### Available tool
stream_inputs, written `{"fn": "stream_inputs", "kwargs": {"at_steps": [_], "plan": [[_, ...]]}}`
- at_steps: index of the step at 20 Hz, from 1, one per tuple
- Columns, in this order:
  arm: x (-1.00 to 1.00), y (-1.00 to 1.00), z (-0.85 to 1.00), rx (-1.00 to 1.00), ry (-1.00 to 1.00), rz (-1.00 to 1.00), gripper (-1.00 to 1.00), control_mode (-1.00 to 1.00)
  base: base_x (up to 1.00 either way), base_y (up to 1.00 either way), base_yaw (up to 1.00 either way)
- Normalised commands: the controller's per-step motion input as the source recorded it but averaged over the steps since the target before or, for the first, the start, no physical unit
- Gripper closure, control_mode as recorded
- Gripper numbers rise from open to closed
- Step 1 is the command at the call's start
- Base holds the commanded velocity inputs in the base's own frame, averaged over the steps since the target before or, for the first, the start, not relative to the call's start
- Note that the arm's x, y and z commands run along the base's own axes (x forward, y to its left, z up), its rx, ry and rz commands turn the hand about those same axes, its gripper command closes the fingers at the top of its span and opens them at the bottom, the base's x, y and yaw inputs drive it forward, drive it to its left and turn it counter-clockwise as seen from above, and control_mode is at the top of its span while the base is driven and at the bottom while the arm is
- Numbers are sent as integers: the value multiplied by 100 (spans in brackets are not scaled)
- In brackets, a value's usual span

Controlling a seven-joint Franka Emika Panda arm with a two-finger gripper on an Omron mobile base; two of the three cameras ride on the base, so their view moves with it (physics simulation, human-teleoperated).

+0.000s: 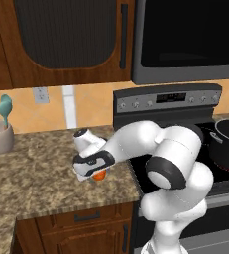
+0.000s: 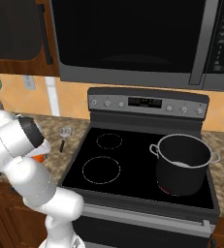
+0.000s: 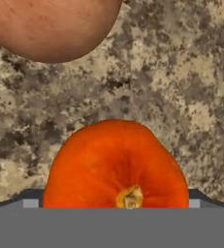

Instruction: Put the squash and onion in the pot. Retrieve the spatula and lightly stir the vegetables in the pot.

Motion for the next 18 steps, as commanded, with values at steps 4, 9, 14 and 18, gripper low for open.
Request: {"fn": "stream_inputs", "kwargs": {"at_steps": [4, 9, 14, 18], "plan": [[33, 0, -17, 0, 2, -1, -100, -100, 0, 0, 0], [-15, 0, 0, 0, 0, -1, 100, -100, 0, 0, 0], [-44, -17, 1, 0, 0, -4, 100, -100, 0, 0, 0], [-56, -47, 49, 2, -7, -4, 100, -100, 0, 0, 0]]}}
